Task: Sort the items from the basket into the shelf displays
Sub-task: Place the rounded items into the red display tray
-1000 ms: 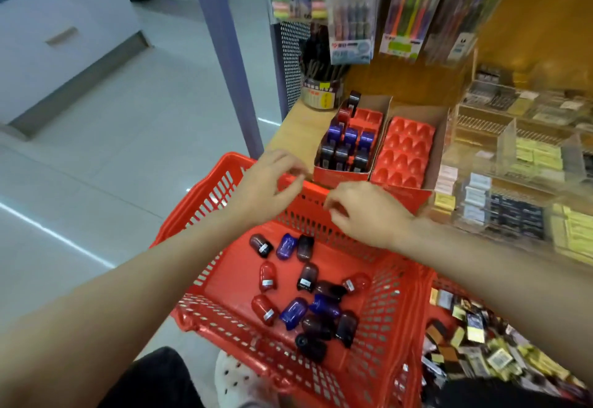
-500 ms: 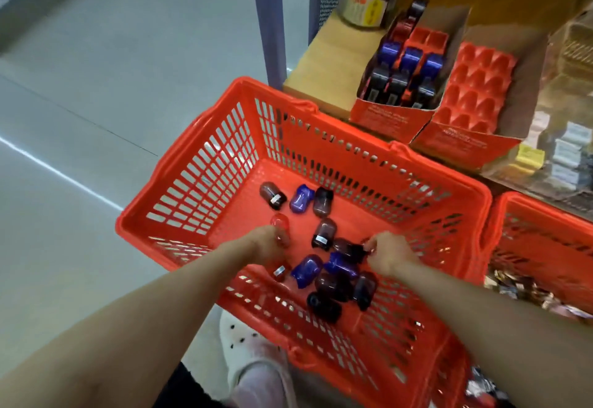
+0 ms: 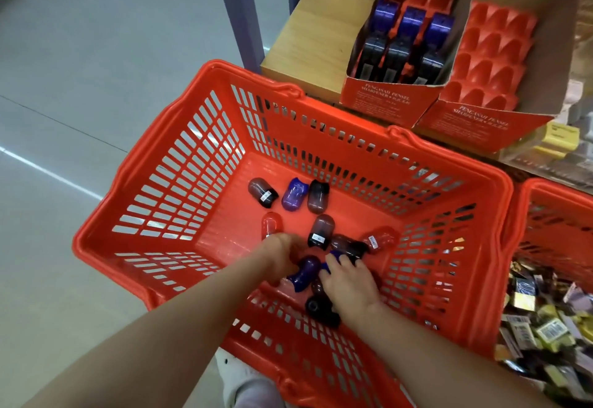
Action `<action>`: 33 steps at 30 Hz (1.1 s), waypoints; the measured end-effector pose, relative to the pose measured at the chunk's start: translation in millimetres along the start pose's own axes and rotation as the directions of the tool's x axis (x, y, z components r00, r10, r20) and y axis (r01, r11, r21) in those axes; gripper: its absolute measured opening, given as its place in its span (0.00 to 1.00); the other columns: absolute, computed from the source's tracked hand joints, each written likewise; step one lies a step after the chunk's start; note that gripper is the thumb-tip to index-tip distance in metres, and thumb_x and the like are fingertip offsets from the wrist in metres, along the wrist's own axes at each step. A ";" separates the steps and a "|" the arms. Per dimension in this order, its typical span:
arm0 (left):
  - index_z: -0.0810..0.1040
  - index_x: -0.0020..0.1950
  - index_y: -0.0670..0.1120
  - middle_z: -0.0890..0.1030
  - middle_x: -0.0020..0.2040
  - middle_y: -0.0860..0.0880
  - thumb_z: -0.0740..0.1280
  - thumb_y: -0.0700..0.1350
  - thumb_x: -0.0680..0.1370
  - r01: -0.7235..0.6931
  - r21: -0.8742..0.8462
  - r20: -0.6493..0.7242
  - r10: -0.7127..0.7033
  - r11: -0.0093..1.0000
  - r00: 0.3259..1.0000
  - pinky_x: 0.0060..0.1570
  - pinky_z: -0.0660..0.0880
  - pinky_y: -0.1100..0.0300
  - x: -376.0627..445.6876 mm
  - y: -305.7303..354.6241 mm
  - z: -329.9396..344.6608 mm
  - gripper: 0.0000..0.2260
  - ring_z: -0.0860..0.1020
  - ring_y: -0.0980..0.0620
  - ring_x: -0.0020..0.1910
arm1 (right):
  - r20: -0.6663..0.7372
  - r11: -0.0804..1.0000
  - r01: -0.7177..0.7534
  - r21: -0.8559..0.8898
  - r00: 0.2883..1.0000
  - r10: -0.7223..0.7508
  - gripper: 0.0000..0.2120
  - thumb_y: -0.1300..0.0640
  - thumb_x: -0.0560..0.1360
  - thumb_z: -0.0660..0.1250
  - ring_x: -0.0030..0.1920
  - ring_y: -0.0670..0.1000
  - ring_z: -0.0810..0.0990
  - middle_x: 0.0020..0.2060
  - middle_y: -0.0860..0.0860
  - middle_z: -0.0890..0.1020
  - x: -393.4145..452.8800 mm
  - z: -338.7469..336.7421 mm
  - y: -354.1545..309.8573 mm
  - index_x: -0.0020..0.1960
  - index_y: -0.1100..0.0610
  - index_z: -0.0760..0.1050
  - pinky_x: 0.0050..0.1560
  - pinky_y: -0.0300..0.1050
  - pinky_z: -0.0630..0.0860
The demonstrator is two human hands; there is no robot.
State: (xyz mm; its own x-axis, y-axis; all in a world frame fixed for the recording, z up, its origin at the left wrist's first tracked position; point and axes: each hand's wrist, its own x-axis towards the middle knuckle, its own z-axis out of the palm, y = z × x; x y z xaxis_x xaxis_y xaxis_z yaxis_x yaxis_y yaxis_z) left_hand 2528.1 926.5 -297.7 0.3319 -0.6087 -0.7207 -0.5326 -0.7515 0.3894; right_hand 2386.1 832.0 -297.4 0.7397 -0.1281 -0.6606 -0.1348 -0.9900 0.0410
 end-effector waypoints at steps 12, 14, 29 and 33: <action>0.79 0.60 0.45 0.82 0.57 0.47 0.70 0.39 0.76 0.116 -0.317 -0.173 -0.178 0.941 0.969 0.45 0.69 0.68 -2.2 -8.2 -17.8 0.13 0.80 0.49 0.55 | -0.012 0.951 0.160 0.264 0.987 -0.163 0.22 0.58 0.78 0.64 0.63 0.59 0.72 0.68 0.56 0.65 -12.8 -3.1 -8.2 0.71 0.55 0.65 0.56 0.54 0.74; 0.79 0.60 0.44 0.82 0.57 0.46 0.69 0.38 0.77 0.144 -0.348 -0.153 -0.208 0.926 0.966 0.46 0.71 0.65 -4.0 -12.0 -21.7 0.12 0.80 0.48 0.55 | 0.062 0.955 0.092 0.284 0.992 -0.114 0.23 0.55 0.80 0.62 0.64 0.61 0.71 0.70 0.56 0.63 -12.0 4.7 -24.0 0.73 0.54 0.63 0.58 0.55 0.74; 0.74 0.66 0.54 0.81 0.61 0.48 0.64 0.56 0.80 0.008 -0.897 0.043 0.067 0.443 0.997 0.63 0.77 0.50 -9.1 23.9 -22.8 0.15 0.80 0.49 0.60 | 0.243 -0.451 -0.073 0.890 0.912 0.332 0.10 0.60 0.74 0.74 0.38 0.50 0.83 0.43 0.53 0.81 14.2 -67.2 37.3 0.51 0.54 0.75 0.34 0.42 0.81; 0.74 0.63 0.51 0.82 0.48 0.46 0.62 0.52 0.82 0.007 -0.964 0.015 0.029 0.265 0.999 0.43 0.81 0.59 -10.6 34.2 -31.7 0.11 0.82 0.51 0.42 | 0.261 -0.599 -0.106 0.794 0.949 0.178 0.15 0.52 0.84 0.57 0.43 0.57 0.86 0.47 0.59 0.83 11.0 -87.4 60.4 0.53 0.61 0.77 0.40 0.46 0.83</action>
State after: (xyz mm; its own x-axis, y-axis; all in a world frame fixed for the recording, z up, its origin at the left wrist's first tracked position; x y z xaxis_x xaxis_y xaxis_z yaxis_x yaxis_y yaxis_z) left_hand 2531.1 899.2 -258.6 0.3047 -0.6263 -0.7176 0.6121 -0.4484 0.6513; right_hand 2443.8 765.7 -236.6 0.5061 -0.2826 -0.8148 -0.5206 0.6531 -0.5499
